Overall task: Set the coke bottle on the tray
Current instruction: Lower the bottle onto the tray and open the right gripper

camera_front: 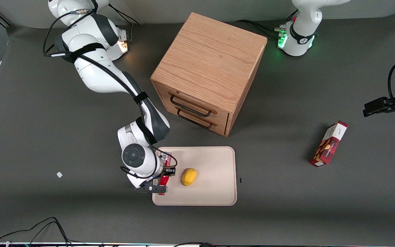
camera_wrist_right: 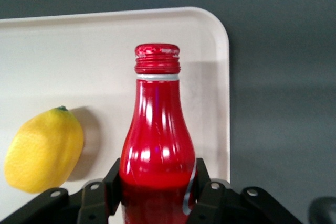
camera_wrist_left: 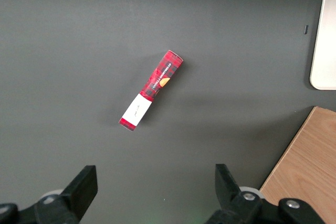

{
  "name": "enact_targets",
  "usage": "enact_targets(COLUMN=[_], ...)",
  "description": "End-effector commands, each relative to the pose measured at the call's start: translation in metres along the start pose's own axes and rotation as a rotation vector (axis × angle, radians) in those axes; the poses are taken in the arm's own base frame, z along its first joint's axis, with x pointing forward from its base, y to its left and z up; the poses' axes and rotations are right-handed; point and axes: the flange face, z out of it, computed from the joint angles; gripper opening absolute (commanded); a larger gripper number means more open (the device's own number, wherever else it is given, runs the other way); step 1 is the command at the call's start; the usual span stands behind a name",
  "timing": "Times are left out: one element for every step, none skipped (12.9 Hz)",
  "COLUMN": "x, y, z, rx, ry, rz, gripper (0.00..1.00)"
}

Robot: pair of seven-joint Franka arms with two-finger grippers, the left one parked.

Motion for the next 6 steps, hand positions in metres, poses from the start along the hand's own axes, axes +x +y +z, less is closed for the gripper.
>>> enact_targets(x=[0.0064,0.0067,0.0073,0.0079,0.0092,0.0099], y=[-0.0003,0.0009,0.0035,0.0046,0.0066,0.0077], z=[0.0051,0.0063,0.0097,0.0115,0.0116,0.0115], rx=[0.008,0.007,0.006,0.007,0.009,0.009], ry=[0.022,0.02,0.018,0.02,0.025,0.026], rz=[-0.07,-0.072,-0.07,-0.073,-0.072,-0.069], gripper=[0.0,0.0,0.0,0.0,0.0,0.0])
